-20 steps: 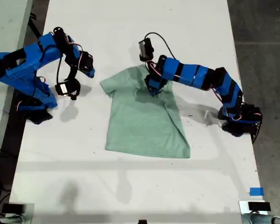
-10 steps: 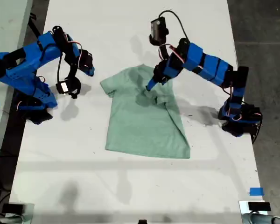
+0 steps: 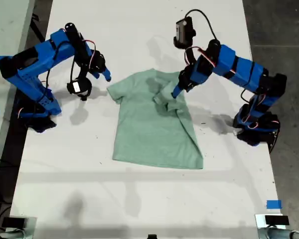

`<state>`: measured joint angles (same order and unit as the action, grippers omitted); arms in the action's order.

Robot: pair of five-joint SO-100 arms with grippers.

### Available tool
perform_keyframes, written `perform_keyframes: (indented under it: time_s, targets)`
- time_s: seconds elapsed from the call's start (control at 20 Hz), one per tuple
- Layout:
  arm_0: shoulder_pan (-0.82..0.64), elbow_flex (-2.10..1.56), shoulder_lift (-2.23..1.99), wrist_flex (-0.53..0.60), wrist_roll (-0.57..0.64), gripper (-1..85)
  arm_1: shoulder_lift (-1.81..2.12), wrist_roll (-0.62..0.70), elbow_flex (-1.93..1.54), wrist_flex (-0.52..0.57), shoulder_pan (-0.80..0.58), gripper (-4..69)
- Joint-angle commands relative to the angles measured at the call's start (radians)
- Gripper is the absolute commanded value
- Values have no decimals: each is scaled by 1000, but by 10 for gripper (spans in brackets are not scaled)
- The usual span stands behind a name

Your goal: Fold tshirt

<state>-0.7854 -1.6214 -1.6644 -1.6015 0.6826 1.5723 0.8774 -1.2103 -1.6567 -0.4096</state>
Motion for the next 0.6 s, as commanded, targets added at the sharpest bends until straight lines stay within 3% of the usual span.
perform_keyframes:
  time_s: [0.0,0.55]
  targets:
    - [-26,87,32,-8,20,281,87,-9,2,-2,21,210]
    - [-69,-60,376,337,44,295,146,-26,-83,23,35,198]
